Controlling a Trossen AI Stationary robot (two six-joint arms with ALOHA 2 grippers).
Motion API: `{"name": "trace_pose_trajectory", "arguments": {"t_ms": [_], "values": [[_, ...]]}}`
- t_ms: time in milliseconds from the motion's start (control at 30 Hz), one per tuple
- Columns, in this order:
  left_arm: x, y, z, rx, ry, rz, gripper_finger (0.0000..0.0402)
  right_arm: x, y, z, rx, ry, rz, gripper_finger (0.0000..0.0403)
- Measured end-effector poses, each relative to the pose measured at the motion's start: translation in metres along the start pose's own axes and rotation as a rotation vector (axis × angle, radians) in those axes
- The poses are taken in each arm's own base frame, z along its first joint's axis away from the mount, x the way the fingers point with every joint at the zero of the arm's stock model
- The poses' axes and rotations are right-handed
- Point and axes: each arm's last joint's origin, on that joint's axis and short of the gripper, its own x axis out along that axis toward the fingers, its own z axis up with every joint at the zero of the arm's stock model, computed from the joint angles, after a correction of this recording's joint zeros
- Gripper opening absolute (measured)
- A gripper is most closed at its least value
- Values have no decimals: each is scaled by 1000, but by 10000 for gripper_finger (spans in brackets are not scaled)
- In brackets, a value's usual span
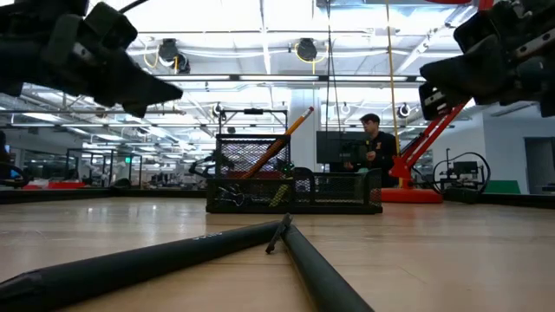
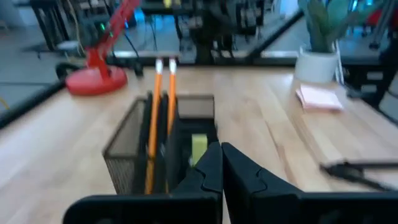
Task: Pick and place office supplies into organizer
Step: Put the black pen into the desk organizer
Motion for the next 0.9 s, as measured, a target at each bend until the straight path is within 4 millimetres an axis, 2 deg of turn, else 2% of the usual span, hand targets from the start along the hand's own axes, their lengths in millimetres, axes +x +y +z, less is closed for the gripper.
{"name": "trace_pose_trajectory", "arguments": {"t_ms": [200, 333, 467, 667, 900], "values": [[-2, -8, 1, 10, -9, -27, 6, 0, 0, 4, -72, -38, 0, 4], [-2, -10, 3, 3, -38, 1, 2, 0, 1, 9, -40, -94, 8, 4], [-3, -10, 3, 2, -38, 11, 10, 5, 10, 2, -14, -7, 18, 5], [-2, -11, 2, 25, -21, 3, 18, 51, 42, 41, -171, 48, -140, 34], [-2, -11, 2, 136, -22, -5, 19, 96, 67, 87, -145, 178, -289, 93]]}}
